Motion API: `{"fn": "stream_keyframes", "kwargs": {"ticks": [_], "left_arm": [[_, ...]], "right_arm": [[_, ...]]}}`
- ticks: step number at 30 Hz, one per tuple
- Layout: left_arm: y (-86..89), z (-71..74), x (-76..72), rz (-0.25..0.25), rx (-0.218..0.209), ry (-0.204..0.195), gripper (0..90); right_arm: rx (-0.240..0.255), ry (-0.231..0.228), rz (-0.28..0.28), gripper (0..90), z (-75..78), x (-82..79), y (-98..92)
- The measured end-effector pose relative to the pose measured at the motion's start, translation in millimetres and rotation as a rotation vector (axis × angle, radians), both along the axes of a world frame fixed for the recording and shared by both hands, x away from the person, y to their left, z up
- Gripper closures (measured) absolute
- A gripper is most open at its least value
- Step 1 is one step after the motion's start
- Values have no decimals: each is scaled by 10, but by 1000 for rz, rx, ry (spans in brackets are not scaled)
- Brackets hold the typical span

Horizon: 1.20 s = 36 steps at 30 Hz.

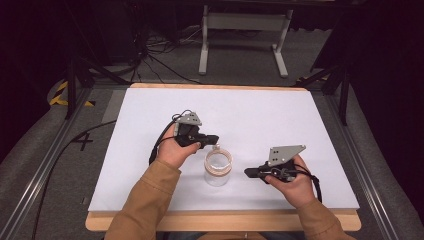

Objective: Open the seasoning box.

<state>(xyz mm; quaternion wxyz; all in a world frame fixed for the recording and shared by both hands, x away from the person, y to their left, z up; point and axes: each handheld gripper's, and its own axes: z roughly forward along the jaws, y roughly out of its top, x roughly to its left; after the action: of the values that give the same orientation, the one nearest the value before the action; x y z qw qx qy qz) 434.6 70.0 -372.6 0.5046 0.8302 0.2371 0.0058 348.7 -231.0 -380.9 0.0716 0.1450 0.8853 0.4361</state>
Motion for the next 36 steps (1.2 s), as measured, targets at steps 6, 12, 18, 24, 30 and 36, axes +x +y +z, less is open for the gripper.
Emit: {"fn": "stream_keyframes", "kwargs": {"ticks": [6,12,18,24,30,36], "left_arm": [[-1,-6,4,2,2,4,895],[1,-11,12,3,-1,5,895],[13,-16,11,12,4,6,895],[30,-27,18,23,3,-3,896],[51,-15,-1,38,15,-7,875],[190,58,-79,74,14,-35,860]], "right_arm": [[37,-2,18,900,-3,-11,99],[88,-9,20,900,6,-6,224],[104,-18,12,900,-14,-1,324],[122,-25,-3,900,-8,13,351],[130,-23,1,900,-4,15,356],[162,-34,11,900,44,57,352]]}}
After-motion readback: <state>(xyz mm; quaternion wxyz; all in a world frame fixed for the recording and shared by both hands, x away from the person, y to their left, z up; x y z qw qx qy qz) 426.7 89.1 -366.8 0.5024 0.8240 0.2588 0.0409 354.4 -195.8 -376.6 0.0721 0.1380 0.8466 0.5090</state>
